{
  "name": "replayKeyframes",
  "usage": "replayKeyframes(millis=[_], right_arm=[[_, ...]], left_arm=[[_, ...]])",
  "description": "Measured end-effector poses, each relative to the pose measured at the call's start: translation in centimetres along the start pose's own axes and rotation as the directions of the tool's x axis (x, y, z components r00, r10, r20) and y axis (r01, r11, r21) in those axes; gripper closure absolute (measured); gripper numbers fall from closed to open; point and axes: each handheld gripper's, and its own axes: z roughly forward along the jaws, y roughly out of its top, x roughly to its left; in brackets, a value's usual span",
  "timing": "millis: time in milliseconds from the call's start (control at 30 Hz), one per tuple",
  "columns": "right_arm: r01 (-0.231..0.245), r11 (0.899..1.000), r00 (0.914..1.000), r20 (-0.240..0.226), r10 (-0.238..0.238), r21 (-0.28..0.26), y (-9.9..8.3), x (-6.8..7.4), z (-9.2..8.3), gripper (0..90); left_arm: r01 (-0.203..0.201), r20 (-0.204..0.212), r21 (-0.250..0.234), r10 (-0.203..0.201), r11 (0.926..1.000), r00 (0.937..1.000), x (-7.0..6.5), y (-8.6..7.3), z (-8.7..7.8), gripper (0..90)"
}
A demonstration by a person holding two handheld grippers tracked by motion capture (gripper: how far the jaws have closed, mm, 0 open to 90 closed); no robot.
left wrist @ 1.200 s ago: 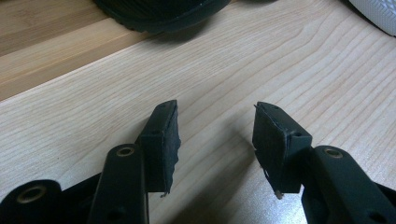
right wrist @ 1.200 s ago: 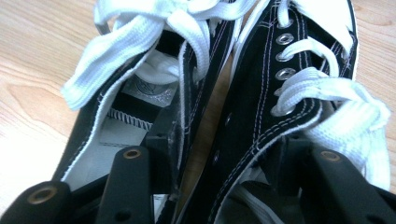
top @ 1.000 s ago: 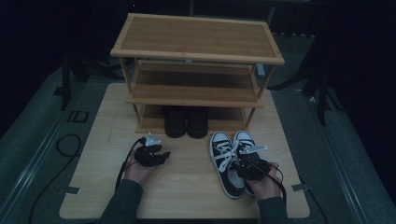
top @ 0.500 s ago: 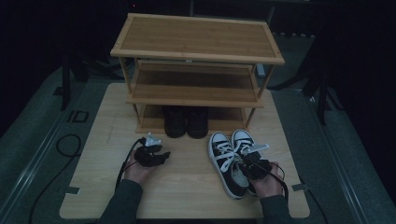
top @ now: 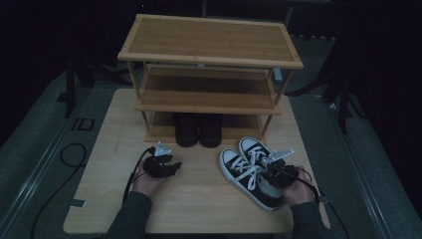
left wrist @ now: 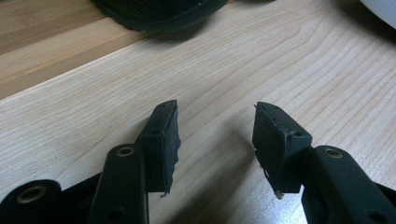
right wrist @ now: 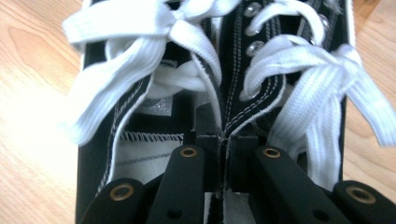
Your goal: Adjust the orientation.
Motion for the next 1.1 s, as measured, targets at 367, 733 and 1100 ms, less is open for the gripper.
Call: replayKeyframes(millis=[367, 733, 1100], right_arm=[[0.061, 0.998, 0.9982, 0.001, -0.061, -0.029, -0.2, -0.1, 0.1, 76.4], [0.025, 1.000, 0.9996, -0.015, -0.025, -0.007, 0.2, -0.4, 0.8, 66.1], [0.063, 0.998, 0.9967, -0.052, -0.063, 0.006, 0.3, -0.5, 1.6, 76.5]], left_arm=[[0.000, -0.003, -0.001, 0.000, 1.0000, 1.0000, 0.0, 0.0, 0.0, 50.9], [0.001, -0.001, -0.002, -0.001, 1.0000, 1.0000, 0.0, 0.0, 0.0, 50.9], [0.001, 0.002, -0.003, -0.001, 1.0000, 1.0000, 0.0, 0.0, 0.0, 50.9]])
